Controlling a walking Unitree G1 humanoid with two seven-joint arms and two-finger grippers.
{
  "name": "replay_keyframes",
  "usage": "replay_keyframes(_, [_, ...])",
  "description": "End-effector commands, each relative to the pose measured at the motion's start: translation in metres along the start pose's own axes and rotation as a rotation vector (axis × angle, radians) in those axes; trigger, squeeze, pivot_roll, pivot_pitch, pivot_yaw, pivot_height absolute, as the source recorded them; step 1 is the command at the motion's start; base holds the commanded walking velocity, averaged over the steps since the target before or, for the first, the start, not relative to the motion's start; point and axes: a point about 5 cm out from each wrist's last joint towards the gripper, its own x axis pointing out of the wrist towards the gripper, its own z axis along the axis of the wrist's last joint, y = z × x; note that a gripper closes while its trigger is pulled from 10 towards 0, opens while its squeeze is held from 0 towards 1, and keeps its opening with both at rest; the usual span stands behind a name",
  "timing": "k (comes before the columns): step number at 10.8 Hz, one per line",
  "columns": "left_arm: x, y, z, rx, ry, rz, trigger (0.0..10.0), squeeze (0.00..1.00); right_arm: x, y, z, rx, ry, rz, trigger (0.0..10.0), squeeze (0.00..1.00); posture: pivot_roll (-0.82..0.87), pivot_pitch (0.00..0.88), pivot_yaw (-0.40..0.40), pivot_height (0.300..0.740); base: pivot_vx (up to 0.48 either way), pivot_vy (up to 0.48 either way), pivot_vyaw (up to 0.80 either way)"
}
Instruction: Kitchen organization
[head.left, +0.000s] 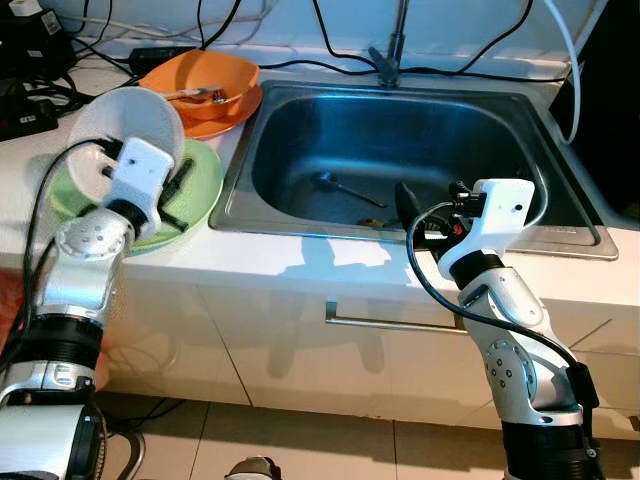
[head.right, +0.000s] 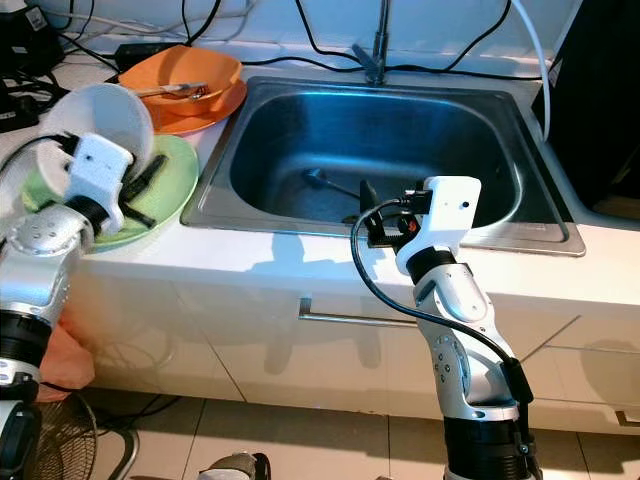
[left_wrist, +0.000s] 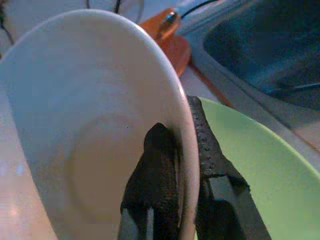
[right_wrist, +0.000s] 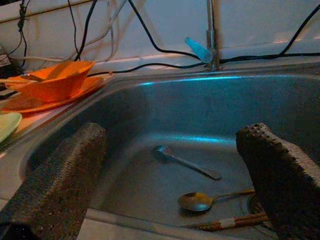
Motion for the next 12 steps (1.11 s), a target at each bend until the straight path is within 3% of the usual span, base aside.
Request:
replay_keyframes(1, [-0.003,0.001,-0.01,0.027,0.025,0.03,0.0,0.0,0.001,0.001,0.002,0.002,-0.003,0.006,10.0,0.0,0.06,0.082,0.022,0.74,0.0,0.0,0.0])
replay_keyframes(2, [-0.003,0.004,-0.002,0.101,-0.027,0.077,0.0,0.0,0.001,0.002,0.003,0.001,-0.008,0.012,10.0,0.0,0.06,0.081,0.023,0.74,0.0,0.0,0.0])
replay_keyframes(3, [-0.002,-0.001,0.019,0.237,-0.17,0.131,0.0,0.0,0.002,0.002,0.005,0.001,-0.015,0.02,10.0,0.0,0.06,0.078,0.022,0.74,0.0,0.0,0.0])
replay_keyframes(5, [-0.007,-0.023,0.043,0.429,-0.343,0.203,0.0,0.0,0.004,0.001,0.007,-0.004,-0.018,0.023,10.0,0.0,0.06,0.076,0.014,0.74,0.0,0.0,0.0])
replay_keyframes(6, [-0.005,-0.041,0.046,0.498,-0.385,0.184,0.0,0.0,0.005,0.001,0.01,-0.004,-0.025,0.03,10.0,0.0,0.06,0.075,0.009,0.74,0.0,0.0,0.0])
replay_keyframes(7, [-0.004,-0.053,0.048,0.526,-0.413,0.164,0.0,0.0,0.006,0.001,0.011,-0.004,-0.029,0.035,10.0,0.0,0.06,0.073,0.007,0.74,0.0,0.0,0.0])
replay_keyframes(8, [0.0,-0.079,0.051,0.532,-0.456,0.094,0.0,0.0,0.009,0.003,0.017,0.003,-0.044,0.057,10.0,0.0,0.06,0.069,0.008,0.74,0.0,0.0,0.0])
replay_keyframes(9, [0.004,-0.101,0.052,0.484,-0.479,0.06,0.0,0.0,0.014,0.009,0.036,0.05,-0.112,0.125,10.0,0.0,0.05,0.062,0.017,0.74,0.0,0.0,0.0])
replay_keyframes(12, [0.018,-0.121,0.054,0.453,-0.466,0.065,0.0,0.0,0.015,0.022,0.053,0.103,-0.164,0.213,10.0,0.0,0.04,0.057,0.024,0.74,0.0,0.0,0.0])
